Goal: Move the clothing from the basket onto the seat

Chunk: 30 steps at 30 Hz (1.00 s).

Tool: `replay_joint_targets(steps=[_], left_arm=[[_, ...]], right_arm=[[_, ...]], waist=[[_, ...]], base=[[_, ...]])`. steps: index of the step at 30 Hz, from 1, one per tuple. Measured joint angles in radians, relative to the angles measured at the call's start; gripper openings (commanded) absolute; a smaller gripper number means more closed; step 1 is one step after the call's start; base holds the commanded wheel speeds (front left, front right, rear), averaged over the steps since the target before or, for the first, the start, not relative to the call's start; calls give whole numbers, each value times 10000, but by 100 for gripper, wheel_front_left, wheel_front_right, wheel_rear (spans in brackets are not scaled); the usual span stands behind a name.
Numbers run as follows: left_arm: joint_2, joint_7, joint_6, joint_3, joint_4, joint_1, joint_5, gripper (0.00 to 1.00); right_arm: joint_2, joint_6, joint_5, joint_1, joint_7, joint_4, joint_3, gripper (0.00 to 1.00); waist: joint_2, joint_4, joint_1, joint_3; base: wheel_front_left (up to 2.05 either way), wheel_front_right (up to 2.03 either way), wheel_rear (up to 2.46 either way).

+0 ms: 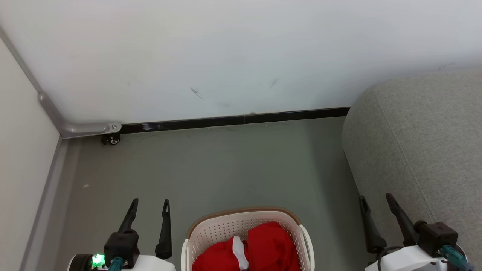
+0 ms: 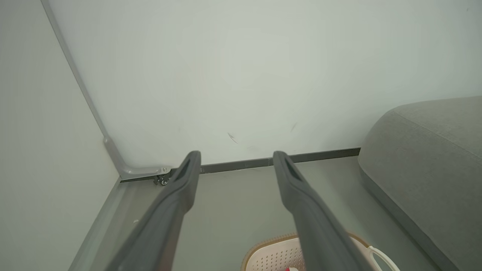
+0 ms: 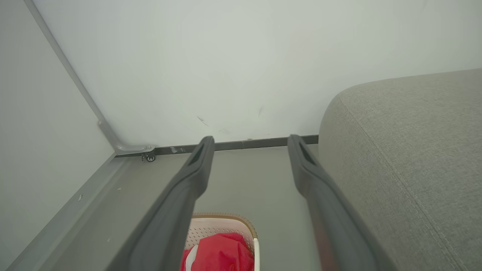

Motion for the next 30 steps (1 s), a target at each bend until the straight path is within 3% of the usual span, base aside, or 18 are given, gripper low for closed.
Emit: replay_joint_targets(steps=[8, 14, 30], left_arm=[[63, -2, -65, -58, 90, -1, 144, 100], [267, -8, -383, -343, 376, -186, 387, 100], [42, -10, -955, -1151, 1367, -1161, 719, 100]], right_arm=[[0, 0, -2, -6, -182, -107, -82, 100], [4, 0, -56, -28, -226, -307, -330, 100], [10, 0, -355, -116, -424, -1035, -754, 100]], waist=[[0, -28, 0, 155], [0, -86, -1, 388], [0, -367, -1, 1309]], base=[[0, 0, 0], [0, 0, 0], [0, 0, 0]])
